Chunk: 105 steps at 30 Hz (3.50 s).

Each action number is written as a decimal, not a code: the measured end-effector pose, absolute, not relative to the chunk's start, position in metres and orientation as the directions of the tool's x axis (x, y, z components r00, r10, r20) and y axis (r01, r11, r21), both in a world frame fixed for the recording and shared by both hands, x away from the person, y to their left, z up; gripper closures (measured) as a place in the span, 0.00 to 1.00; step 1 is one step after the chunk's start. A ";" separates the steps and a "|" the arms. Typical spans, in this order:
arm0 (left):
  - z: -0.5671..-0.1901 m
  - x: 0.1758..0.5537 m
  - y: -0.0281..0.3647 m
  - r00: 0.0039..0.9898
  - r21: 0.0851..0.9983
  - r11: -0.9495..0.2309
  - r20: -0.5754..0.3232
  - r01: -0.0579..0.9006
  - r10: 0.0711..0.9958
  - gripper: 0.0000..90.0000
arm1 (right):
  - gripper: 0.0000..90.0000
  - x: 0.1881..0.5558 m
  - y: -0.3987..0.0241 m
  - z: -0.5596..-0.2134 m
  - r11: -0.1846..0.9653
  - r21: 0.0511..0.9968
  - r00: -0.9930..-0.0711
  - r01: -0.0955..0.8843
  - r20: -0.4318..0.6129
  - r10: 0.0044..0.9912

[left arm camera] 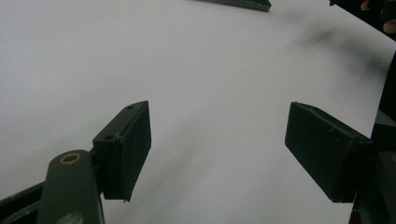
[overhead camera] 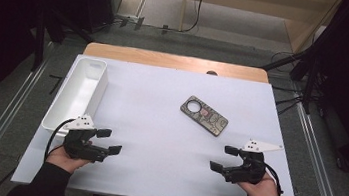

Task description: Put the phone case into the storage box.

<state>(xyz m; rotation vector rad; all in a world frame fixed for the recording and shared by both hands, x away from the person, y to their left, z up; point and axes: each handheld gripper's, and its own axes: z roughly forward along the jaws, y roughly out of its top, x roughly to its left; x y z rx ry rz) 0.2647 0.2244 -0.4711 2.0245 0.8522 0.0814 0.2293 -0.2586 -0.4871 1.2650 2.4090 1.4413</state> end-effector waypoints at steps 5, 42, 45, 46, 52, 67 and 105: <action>-0.472 0.266 0.226 0.748 0.765 -0.340 -0.263 0.546 0.610 0.25 | 0.08 0.229 -0.259 -0.487 0.223 0.756 -0.663 0.615 0.343 0.666; -0.475 0.270 0.221 0.770 0.761 -0.360 -0.274 0.541 0.577 0.25 | 0.08 0.252 -0.268 -0.488 0.208 0.766 -0.637 0.608 0.315 0.703; -0.475 0.271 0.221 0.770 0.758 -0.363 -0.274 0.542 0.576 0.25 | 0.08 0.255 -0.268 -0.488 0.206 0.764 -0.634 0.611 0.316 0.706; -0.475 0.271 0.221 0.770 0.759 -0.362 -0.275 0.541 0.576 0.25 | 0.08 0.258 -0.269 -0.489 0.200 0.765 -0.631 0.612 0.320 0.707; -0.474 0.270 0.221 0.769 0.760 -0.360 -0.275 0.542 0.577 0.25 | 0.08 0.264 -0.272 -0.488 0.198 0.764 -0.625 0.614 0.318 0.713; -0.475 0.271 0.221 0.769 0.755 -0.367 -0.273 0.544 0.578 0.25 | 0.08 0.280 -0.275 -0.476 0.191 0.776 -0.626 0.601 0.309 0.716; -0.475 0.271 0.225 0.765 0.759 -0.354 -0.280 0.547 0.580 0.25 | 0.08 0.330 -0.271 -0.452 0.224 0.776 -0.644 0.589 0.284 0.711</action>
